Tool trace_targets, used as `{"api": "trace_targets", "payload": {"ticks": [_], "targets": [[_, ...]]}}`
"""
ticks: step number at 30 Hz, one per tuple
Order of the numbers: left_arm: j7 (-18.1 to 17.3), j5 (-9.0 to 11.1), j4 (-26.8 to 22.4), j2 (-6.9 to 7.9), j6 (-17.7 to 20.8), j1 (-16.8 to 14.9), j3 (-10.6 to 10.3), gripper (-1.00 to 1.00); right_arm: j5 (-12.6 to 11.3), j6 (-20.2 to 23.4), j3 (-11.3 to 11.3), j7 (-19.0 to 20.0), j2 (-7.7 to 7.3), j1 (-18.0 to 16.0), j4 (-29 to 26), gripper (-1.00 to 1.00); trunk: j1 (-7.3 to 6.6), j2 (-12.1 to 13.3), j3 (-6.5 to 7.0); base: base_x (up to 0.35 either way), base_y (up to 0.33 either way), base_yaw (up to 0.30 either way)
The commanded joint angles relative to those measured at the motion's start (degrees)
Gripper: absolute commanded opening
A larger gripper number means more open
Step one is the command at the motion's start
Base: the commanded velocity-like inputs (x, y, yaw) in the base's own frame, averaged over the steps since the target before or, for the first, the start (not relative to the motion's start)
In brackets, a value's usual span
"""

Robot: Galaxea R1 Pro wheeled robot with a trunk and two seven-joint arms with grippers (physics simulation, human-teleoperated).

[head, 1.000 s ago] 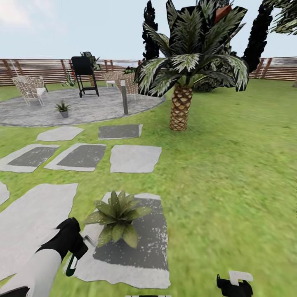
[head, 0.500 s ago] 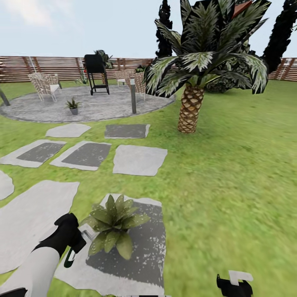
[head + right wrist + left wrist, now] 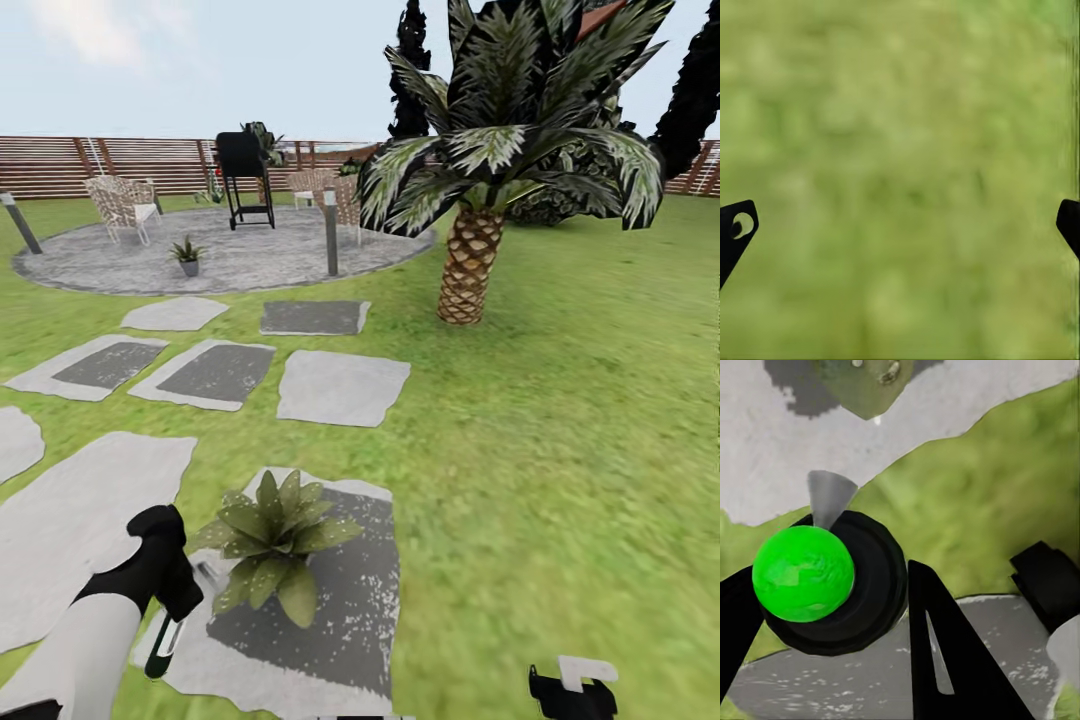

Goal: Pick up the pesticide atomizer in the garden and spray insectifuge to fully cover both potted plants in the garden.

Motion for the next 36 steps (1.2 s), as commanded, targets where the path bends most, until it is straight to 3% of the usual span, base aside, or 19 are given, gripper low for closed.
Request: {"api": "trace_targets", "payload": {"ticks": [1, 13, 24, 26, 27, 28, 31, 33, 36], "targets": [[-0.39, -0.42, -0.55, -0.17, 0.52, -0.01, 0.12, -1.00, 0.61, -0.14, -0.40, -0.21, -0.02, -0.04, 0.09, 1.00, -0.01, -0.02, -0.05, 0.000, -0.265, 0.000], [-0.39, -0.54, -1.19, -0.09, 1.22, -0.10, 0.13, -1.00, 0.52, -0.12, -0.40, -0.21, 0.05, -0.04, 0.07, 1.00, -0.01, -0.02, -0.05, -0.022, -0.273, 0.007], [-0.61, -0.97, -2.84, 0.12, 1.22, -0.70, 0.15, -1.00, 0.52, -0.12, -0.39, -0.30, 0.13, -0.04, 0.09, 1.00, -0.01, -0.02, -0.05, -0.065, -0.273, 0.228], [-0.93, -4.00, -6.04, -0.02, 1.22, -1.36, 0.16, -1.00, 0.52, -0.12, -0.40, -0.30, 0.13, -0.04, 0.09, 1.00, -0.01, -0.02, -0.05, 0.198, -0.144, 0.038], [-1.52, -7.74, -7.66, -0.25, 1.22, -1.91, 0.24, -1.00, 0.52, -0.12, -0.40, -0.30, 0.13, -0.04, 0.09, 1.00, -0.01, -0.02, -0.05, 0.263, -0.040, 0.011], [-4.13, -11.16, -8.46, -0.38, 1.22, -2.48, 0.25, -1.00, 0.52, -0.12, -0.40, -0.27, 0.13, -0.04, 0.09, 1.00, -0.01, -0.02, -0.05, 0.117, -0.016, 0.004], [-14.47, -17.07, -9.05, -0.04, 1.18, -4.70, 0.15, -1.00, 0.53, -0.12, -0.40, -0.26, 0.13, -0.04, 0.09, 1.00, -0.01, -0.02, -0.05, 0.036, -0.005, 0.001], [-14.47, -20.80, -9.15, -0.14, 1.21, -8.45, 0.19, -1.00, 0.52, -0.12, -0.39, -0.27, 0.13, -0.04, 0.09, 1.00, -0.01, -0.02, -0.05, 0.006, -0.001, 0.032], [-14.47, -22.20, -9.11, -0.30, 1.22, -13.02, 0.21, -1.00, 0.52, -0.12, -0.40, -0.28, 0.13, -0.04, 0.09, 1.00, -0.01, -0.02, -0.05, 0.001, 0.000, 0.216]]}}
